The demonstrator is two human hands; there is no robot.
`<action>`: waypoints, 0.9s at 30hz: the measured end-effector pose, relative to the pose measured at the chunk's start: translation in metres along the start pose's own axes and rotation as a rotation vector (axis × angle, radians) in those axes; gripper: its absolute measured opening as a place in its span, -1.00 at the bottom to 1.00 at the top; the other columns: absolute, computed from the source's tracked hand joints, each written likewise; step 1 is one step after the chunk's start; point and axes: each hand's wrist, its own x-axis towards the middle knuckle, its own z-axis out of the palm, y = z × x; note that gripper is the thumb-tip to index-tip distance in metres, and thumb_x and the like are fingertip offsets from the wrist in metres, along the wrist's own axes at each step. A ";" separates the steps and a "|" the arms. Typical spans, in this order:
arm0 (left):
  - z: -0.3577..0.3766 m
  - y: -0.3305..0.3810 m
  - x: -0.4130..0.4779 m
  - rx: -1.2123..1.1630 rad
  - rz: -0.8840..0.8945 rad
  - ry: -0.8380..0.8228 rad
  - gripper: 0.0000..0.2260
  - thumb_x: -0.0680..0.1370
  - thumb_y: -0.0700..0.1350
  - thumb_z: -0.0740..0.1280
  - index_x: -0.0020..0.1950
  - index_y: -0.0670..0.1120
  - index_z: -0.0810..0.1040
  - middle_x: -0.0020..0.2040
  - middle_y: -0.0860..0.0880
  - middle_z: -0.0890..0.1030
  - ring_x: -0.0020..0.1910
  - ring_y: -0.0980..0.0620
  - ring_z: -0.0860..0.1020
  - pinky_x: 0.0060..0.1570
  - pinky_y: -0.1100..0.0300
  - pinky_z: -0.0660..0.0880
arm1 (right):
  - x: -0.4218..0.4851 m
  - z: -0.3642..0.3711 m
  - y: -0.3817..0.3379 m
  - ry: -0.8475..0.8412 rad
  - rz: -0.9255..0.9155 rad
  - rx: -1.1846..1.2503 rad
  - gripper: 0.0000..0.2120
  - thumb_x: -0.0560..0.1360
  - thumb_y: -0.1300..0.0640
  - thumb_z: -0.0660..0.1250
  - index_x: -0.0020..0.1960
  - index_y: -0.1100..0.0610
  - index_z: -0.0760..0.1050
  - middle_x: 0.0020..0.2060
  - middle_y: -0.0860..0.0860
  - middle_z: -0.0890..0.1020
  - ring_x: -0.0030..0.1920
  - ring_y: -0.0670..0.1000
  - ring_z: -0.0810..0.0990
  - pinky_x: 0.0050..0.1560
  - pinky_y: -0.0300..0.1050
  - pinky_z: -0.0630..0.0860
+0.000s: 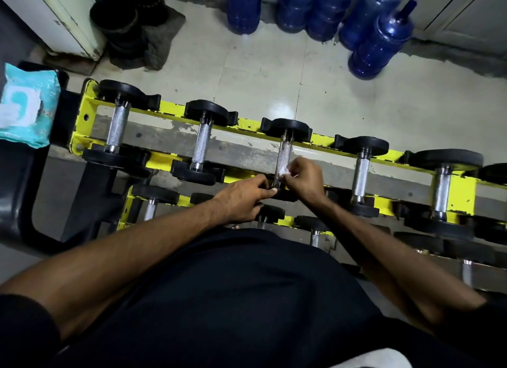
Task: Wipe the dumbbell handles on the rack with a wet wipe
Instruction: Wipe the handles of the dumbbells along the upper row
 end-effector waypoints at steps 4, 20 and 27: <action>-0.002 0.000 0.002 -0.001 -0.007 -0.016 -0.53 0.59 -0.04 0.33 0.51 0.03 0.37 0.23 -0.04 0.40 0.06 0.03 0.46 0.03 0.12 0.54 | 0.029 0.003 -0.003 0.115 0.397 0.544 -0.84 0.39 0.38 0.47 -0.16 0.18 0.55 -0.20 0.09 0.65 -0.15 0.11 0.68 -0.28 -0.09 0.64; -0.005 0.001 0.009 -0.029 -0.049 -0.005 -0.63 0.60 -0.02 0.32 0.42 0.07 0.48 0.18 0.02 0.44 -0.04 0.14 0.40 -0.13 0.27 0.37 | 0.029 -0.008 -0.001 -0.192 0.508 0.545 -0.75 0.50 0.43 0.30 -0.29 0.20 0.52 -0.36 0.12 0.53 -0.44 0.00 0.46 -0.45 -0.13 0.44; -0.007 0.001 0.010 -0.037 -0.045 -0.005 -0.64 0.61 -0.01 0.31 0.41 0.08 0.49 0.19 0.02 0.44 -0.02 0.15 0.41 -0.10 0.28 0.38 | 0.036 -0.009 -0.005 0.048 0.372 0.537 -0.91 0.38 0.32 0.53 -0.15 0.21 0.65 -0.16 0.09 0.69 -0.25 -0.03 0.66 -0.26 -0.19 0.60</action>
